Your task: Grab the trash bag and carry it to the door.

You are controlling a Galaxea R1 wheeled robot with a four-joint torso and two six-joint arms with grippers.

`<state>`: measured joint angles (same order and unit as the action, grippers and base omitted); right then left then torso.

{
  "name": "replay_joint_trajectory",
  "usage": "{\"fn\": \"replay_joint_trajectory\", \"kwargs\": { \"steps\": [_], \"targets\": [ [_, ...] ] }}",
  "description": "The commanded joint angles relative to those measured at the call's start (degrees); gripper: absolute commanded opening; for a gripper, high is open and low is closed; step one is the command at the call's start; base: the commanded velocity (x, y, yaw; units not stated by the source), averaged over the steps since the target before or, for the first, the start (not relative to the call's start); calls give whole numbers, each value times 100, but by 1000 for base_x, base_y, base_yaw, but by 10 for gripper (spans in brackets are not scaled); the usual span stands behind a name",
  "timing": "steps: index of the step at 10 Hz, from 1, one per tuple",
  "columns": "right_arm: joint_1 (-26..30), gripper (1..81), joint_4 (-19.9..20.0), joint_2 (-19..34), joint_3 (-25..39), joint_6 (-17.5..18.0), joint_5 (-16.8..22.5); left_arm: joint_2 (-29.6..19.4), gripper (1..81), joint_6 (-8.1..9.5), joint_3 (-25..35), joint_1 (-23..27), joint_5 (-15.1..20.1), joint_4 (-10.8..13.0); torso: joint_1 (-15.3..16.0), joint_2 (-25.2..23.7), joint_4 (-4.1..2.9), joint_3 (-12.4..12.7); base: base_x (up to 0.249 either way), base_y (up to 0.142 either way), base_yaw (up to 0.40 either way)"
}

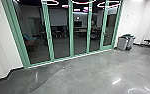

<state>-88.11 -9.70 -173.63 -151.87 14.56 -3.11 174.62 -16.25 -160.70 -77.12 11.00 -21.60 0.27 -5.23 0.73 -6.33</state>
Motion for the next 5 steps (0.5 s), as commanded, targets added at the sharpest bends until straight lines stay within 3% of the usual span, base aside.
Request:
{"fn": "replay_joint_trajectory", "kwargs": {
  "steps": [1, 2, 3, 4, 5],
  "targets": [
    [210, 811, -67, -34, 36, -14, 284, 12, 10, -27, -23, 351, 430, 42, 0, 0, 0, -6, 0, 0, -323],
    [219, 811, -67, -34, 44, -23, 293, 12, 10, -27, -23, 359, 430, 42, 0, 0, 460, 171, 0, 0, -322],
    [228, 811, -67, -42, 53, -23, 293, 12, 10, -27, -23, 359, 438, 42, -2, -2, 158, 26, 0, 0, -323],
    [228, 811, -67, -34, 45, -23, 293, 12, 10, -27, -23, 359, 430, 42, -2, -2, 70, 33, 0, 0, -323],
    [227, 811, -67, -43, 45, -23, 293, 12, 10, -27, -23, 359, 430, 42, -2, -2, 133, 37, 0, 0, -323]
  ]
}}
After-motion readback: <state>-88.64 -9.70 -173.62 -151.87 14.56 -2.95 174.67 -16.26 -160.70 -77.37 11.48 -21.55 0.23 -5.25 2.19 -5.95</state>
